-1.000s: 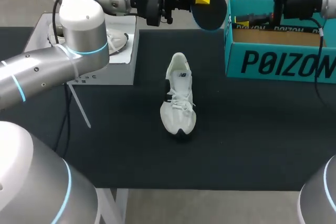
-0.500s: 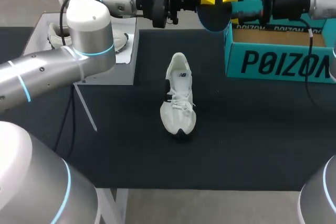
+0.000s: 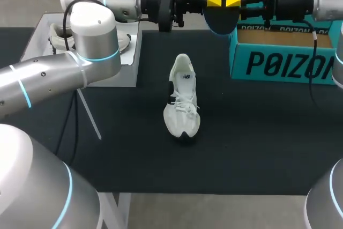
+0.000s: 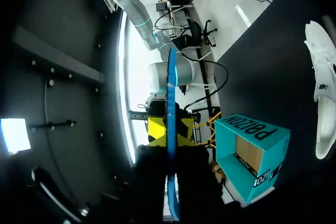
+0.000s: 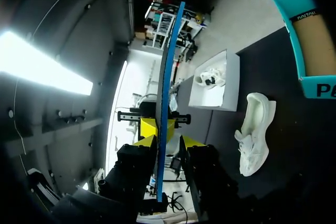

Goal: Take the shoe out of the shoebox, open the shoe tongue, remove and reinsert the insole, then place the shoe into the shoebox

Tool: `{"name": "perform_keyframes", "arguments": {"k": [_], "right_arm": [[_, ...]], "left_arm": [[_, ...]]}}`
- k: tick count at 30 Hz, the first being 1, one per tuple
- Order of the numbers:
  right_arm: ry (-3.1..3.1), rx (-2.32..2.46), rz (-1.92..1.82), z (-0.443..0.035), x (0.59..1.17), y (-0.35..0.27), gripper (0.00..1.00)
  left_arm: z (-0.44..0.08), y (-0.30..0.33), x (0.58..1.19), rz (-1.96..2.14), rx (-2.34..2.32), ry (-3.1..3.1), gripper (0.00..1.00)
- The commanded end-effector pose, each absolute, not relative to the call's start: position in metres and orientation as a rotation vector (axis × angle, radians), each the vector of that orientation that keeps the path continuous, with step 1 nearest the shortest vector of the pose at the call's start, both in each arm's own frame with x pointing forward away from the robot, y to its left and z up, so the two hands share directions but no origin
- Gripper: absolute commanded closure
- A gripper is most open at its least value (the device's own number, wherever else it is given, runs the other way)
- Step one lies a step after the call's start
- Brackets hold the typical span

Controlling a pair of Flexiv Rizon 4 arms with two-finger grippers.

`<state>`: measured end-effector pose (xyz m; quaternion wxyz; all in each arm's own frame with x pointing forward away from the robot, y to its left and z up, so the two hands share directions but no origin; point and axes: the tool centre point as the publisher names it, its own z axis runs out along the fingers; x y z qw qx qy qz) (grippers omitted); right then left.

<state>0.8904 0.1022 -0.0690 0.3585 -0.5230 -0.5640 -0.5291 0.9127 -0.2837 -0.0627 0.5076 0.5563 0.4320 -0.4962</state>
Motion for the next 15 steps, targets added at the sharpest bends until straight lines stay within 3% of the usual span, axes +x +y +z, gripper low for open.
{"name": "perform_keyframes", "arguments": {"k": [1,2,4,9,10,11,12,15], "right_arm": [[-1.451,-1.355,-1.364,-0.071,0.891,0.106,0.78],[-1.451,-1.356,-1.363,-0.071,0.891,0.106,0.8],[-1.45,-1.358,-1.362,-0.072,0.891,0.106,1.0],[-1.448,-1.353,-1.379,-0.073,0.891,0.105,1.0],[-1.448,-1.343,-1.392,-0.073,0.89,0.105,1.0],[-1.45,-1.34,-1.398,-0.072,0.89,0.104,1.0],[-1.449,-1.333,-1.408,-0.072,0.89,0.104,1.0],[-1.451,-1.322,-1.423,-0.071,0.89,0.103,1.0]], "left_arm": [[-0.065,-0.285,0.913,-1.195,1.336,1.037,1.0],[-0.065,-0.285,0.913,-1.196,1.336,1.038,1.0],[-0.065,-0.285,0.913,-1.197,1.335,1.039,1.0],[-0.066,-0.283,0.913,-1.201,1.332,1.045,1.0],[-0.066,-0.282,0.913,-1.204,1.333,1.047,0.77],[-0.066,-0.28,0.913,-1.205,1.333,1.048,0.47],[-0.065,-0.278,0.913,-1.209,1.332,1.049,0.0],[-0.064,-0.27,0.913,-1.227,1.346,1.053,0.0]]}}
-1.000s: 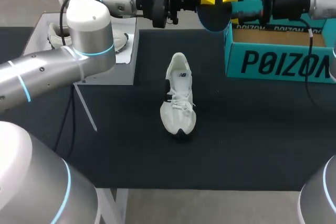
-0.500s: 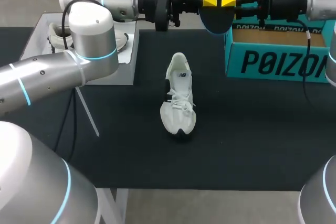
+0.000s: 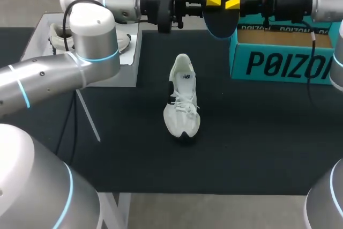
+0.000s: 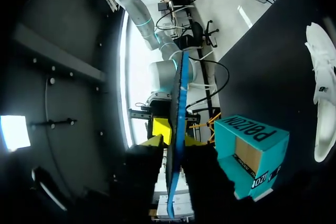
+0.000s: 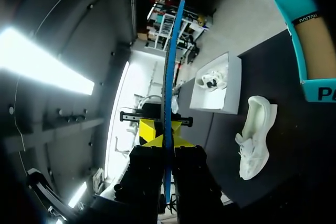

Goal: Take the shoe out of the shoebox, open the shoe tongue, remove and reinsert the insole, then place the shoe into the shoebox

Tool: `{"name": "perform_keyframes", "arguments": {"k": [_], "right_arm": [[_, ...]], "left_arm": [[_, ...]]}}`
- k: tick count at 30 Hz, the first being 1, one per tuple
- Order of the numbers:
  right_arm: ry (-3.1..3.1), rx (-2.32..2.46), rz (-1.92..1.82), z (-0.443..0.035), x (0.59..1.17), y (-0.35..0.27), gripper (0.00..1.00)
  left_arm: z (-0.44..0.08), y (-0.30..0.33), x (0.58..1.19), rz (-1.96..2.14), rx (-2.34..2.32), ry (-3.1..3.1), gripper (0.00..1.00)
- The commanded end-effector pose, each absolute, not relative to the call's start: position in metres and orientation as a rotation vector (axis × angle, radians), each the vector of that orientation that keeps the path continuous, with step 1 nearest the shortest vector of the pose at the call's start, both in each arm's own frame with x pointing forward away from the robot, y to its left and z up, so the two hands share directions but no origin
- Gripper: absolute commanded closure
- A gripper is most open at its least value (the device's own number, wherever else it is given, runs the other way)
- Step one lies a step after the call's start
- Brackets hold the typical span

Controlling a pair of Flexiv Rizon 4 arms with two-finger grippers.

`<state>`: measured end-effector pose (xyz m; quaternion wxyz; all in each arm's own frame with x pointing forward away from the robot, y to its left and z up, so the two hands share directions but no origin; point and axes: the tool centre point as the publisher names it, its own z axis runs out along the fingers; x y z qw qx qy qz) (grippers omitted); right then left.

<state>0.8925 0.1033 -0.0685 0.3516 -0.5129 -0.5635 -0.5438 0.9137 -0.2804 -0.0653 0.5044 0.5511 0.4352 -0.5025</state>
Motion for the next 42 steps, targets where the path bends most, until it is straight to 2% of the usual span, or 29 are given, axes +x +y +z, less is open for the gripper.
{"name": "perform_keyframes", "arguments": {"k": [1,10,24,42], "right_arm": [[-1.451,-1.318,-1.427,-0.071,0.889,0.103,1.0],[-1.464,-1.292,-1.458,-0.069,0.886,0.098,1.0],[-1.506,-1.243,-1.452,-0.069,0.883,0.107,1.0],[-1.575,-1.192,-1.533,-0.061,0.882,0.109,1.0]], "left_arm": [[-0.064,-0.268,0.913,-1.238,1.362,1.065,0.0],[-0.065,-0.217,0.899,-1.231,1.467,1.201,0.0],[-0.071,-0.124,0.874,-0.98,1.702,1.424,0.0],[-0.104,-0.052,0.813,-0.874,1.649,1.609,0.0]]}}
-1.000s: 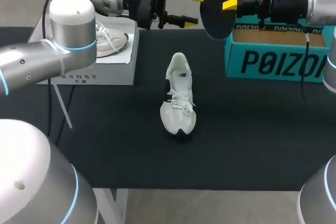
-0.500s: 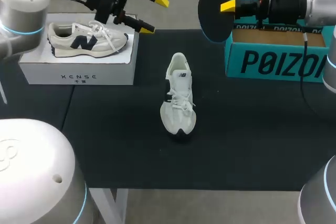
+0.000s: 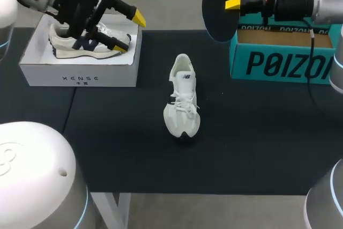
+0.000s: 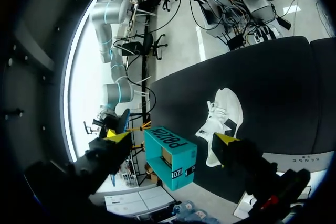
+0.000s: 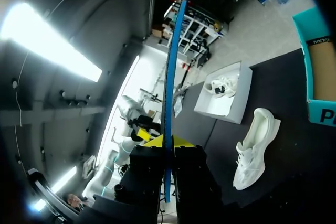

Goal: Take the shoe out of the shoebox, open the shoe tongue, remove and reinsert the insole, then place the shoe into the shoebox

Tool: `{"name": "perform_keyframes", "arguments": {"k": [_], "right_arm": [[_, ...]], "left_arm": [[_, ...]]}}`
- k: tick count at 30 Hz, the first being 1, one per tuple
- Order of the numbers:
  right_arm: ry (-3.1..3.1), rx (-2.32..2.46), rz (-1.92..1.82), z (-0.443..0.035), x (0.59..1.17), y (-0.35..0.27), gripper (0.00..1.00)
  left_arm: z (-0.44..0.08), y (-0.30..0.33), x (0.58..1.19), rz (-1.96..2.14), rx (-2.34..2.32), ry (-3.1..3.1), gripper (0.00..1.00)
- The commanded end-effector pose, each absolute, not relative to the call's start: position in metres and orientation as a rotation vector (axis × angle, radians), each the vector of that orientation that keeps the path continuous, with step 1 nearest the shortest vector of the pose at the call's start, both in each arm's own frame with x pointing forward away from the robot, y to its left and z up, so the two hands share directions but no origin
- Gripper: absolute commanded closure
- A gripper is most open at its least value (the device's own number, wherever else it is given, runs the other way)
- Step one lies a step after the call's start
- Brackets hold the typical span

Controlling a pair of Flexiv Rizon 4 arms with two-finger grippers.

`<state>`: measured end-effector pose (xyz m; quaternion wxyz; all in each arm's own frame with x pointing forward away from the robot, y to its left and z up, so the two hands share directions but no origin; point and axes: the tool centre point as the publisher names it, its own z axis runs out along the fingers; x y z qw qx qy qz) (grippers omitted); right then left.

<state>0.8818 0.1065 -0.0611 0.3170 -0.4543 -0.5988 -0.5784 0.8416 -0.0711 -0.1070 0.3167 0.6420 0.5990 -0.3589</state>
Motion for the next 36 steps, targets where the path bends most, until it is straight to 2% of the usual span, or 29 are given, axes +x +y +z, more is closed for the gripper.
{"name": "perform_keyframes", "arguments": {"k": [1,15,36], "right_arm": [[-1.576,-1.192,-1.535,-0.061,0.882,0.109,1.0],[-1.634,-1.168,-1.51,-0.057,0.876,0.125,1.0],[-1.687,-1.092,-1.541,-0.058,0.882,0.141,1.0]], "left_arm": [[-0.106,-0.047,0.811,-0.862,1.644,1.62,0.0],[-0.117,0.02,0.829,-0.691,1.535,1.641,0.0],[-0.134,0.044,0.852,-0.773,1.452,1.685,0.0]]}}
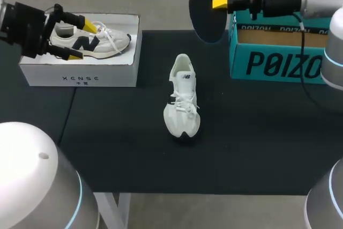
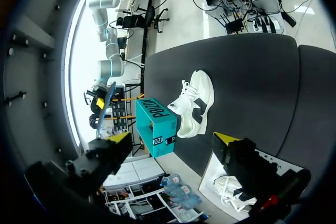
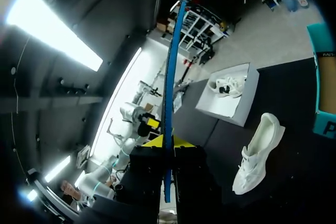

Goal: Take the shoe out of the shoebox, open the shoe tongue, remove and reinsert the insole, then place the shoe into the shoebox

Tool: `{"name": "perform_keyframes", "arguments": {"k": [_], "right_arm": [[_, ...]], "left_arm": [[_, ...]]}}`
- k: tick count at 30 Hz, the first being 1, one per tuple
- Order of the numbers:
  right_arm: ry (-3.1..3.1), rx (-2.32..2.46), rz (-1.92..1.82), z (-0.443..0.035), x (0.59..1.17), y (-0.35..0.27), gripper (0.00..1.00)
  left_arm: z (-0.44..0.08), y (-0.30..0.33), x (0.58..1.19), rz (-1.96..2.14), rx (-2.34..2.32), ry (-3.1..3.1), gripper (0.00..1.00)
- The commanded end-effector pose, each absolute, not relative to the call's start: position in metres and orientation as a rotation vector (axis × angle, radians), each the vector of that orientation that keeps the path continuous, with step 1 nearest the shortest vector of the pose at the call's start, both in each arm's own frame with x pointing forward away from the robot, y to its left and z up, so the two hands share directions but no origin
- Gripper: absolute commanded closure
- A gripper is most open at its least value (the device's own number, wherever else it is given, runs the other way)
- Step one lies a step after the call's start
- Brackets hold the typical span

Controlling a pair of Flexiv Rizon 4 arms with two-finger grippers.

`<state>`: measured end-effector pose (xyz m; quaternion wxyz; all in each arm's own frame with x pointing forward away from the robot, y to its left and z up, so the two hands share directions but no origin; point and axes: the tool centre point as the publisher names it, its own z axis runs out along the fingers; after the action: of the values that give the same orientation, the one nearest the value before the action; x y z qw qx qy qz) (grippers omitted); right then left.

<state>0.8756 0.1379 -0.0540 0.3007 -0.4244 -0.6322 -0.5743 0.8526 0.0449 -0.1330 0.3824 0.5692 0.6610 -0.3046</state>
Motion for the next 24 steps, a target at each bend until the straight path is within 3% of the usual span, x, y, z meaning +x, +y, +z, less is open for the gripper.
{"name": "perform_keyframes", "arguments": {"k": [1,7,24], "right_arm": [[-1.69,-1.078,-1.549,-0.059,0.884,0.142,1.0],[-1.794,-0.865,-1.606,-0.059,0.894,0.148,1.0],[-1.83,-0.866,-1.588,-0.059,0.895,0.149,1.0]], "left_arm": [[-0.134,0.044,0.852,-0.773,1.452,1.685,0.0],[-0.134,0.044,0.852,-0.773,1.452,1.685,0.0],[-0.134,0.044,0.852,-0.773,1.452,1.685,0.0]]}}
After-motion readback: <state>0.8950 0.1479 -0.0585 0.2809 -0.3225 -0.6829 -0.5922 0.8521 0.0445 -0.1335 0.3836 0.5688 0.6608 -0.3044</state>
